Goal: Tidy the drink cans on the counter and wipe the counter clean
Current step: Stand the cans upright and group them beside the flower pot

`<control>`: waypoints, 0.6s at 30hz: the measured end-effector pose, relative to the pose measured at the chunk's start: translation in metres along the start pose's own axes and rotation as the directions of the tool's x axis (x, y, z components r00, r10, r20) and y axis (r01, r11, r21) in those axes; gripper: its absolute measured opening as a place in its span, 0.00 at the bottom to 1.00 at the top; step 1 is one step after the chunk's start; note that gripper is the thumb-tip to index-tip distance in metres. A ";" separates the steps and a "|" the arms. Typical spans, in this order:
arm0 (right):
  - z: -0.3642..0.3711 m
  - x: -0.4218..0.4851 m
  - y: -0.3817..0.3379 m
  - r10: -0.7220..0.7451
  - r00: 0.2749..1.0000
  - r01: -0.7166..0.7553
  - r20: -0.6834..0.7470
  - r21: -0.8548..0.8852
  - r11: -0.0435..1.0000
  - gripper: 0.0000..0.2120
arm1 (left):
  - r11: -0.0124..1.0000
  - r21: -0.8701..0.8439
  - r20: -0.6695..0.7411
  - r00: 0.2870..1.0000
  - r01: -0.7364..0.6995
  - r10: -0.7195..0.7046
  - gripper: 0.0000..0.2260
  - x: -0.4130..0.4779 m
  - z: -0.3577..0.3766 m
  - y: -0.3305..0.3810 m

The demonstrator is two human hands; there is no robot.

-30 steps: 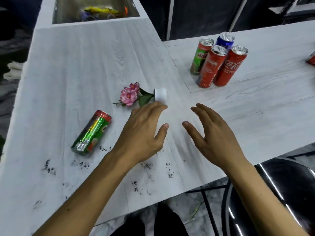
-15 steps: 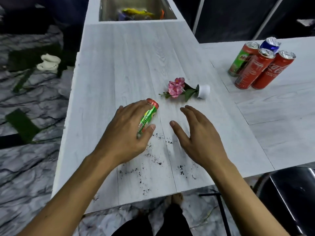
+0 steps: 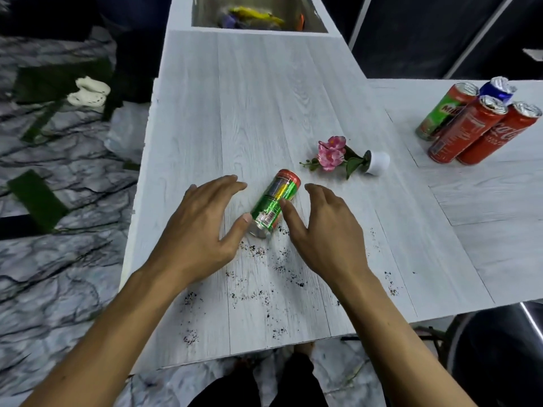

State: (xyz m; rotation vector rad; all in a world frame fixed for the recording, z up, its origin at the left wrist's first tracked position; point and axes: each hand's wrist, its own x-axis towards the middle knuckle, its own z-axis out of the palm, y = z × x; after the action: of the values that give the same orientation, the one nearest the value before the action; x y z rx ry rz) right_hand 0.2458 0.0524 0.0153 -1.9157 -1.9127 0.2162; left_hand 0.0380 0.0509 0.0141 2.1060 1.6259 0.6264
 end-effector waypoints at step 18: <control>0.032 0.039 -0.010 0.443 0.874 -0.469 0.199 0.113 0.876 0.34 | 1.000 -0.003 0.056 0.998 -0.011 0.011 0.27 0.008 0.020 -0.049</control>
State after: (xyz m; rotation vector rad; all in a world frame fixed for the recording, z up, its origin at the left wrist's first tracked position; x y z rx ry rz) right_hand 0.2259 0.0966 -0.0022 -2.2710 -1.4475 0.6693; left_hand 0.0128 0.0697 -0.0291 2.1130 1.5832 0.5678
